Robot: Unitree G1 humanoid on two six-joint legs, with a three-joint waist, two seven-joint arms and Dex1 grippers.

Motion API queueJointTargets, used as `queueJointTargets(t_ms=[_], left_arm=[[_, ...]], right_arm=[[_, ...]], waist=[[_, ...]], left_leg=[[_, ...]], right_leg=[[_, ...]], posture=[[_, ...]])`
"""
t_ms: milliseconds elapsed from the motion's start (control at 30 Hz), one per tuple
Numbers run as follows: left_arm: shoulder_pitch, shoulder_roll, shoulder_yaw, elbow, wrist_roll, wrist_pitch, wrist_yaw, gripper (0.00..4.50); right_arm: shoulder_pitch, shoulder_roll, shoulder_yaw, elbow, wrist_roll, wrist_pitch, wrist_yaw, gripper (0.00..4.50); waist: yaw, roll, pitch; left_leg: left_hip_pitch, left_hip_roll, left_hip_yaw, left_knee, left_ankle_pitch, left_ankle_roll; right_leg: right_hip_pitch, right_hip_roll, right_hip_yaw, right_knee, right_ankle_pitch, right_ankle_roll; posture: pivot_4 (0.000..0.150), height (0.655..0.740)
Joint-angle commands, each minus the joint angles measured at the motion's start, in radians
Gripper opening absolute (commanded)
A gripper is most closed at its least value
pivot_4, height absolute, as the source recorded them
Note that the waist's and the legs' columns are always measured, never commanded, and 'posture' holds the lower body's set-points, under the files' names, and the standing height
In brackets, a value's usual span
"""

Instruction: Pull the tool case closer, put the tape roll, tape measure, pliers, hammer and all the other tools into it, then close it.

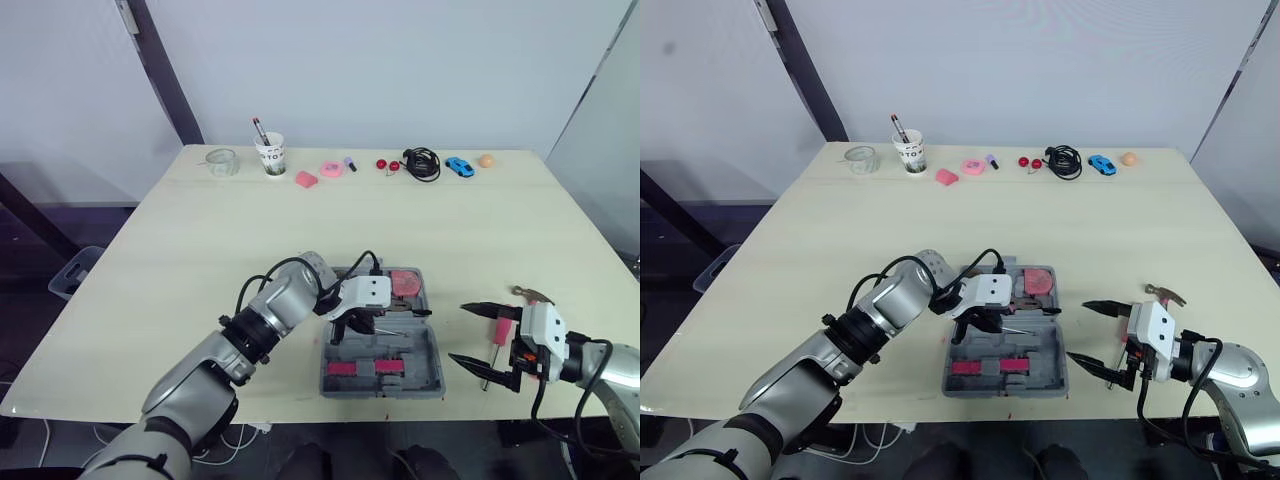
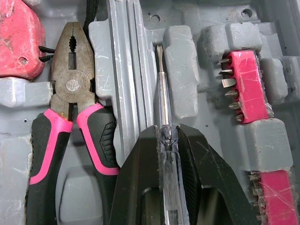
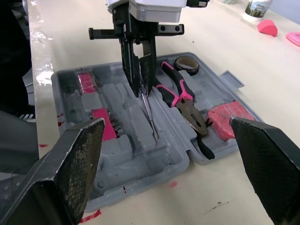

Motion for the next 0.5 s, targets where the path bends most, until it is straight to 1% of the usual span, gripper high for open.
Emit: queueJointTargets(t_ms=[33, 100, 167, 500], left_arm=[[-0.009, -0.017, -0.008, 0.008, 0.012, -0.008, 0.005, 0.04], [-0.009, -0.023, -0.01, 0.014, 0.016, -0.017, 0.005, 0.04], [-0.007, -0.027, -0.011, 0.016, 0.021, -0.023, 0.002, 0.04], [-0.006, -0.019, -0.01, 0.011, 0.04, -0.06, -0.008, 0.04]], right_arm=[[0.006, -0.003, -0.027, -0.025, 0.008, -0.02, -0.002, 4.5], [0.008, -0.002, -0.026, -0.025, 0.007, -0.023, -0.005, 4.5], [0.01, -0.002, -0.026, -0.026, 0.007, -0.025, -0.007, 4.5], [0.022, 0.003, -0.024, -0.03, 0.003, -0.033, -0.014, 4.5]], waist=[[0.0, 0.0, 0.0], [0.001, 0.0, 0.0], [0.001, 0.0, 0.0], [0.001, 0.0, 0.0]], left_leg=[[0.0, 0.0, 0.0, 0.0, 0.0, 0.0], [0.0, 0.0, -0.001, 0.0, 0.0, 0.0], [0.0, 0.0, -0.001, 0.0, 0.0, 0.0], [0.0, 0.0, 0.0, 0.001, 0.0, 0.0]], right_leg=[[0.0, 0.001, 0.002, 0.0, 0.0, 0.0], [0.0, 0.006, 0.009, 0.0, 0.0, 0.0], [0.0, 0.008, 0.011, 0.0, 0.0, 0.0], [0.001, 0.008, 0.012, 0.0, 0.0, 0.0]], posture=[[0.15, 0.74], [0.15, 0.74], [0.15, 0.74], [0.15, 0.74]])
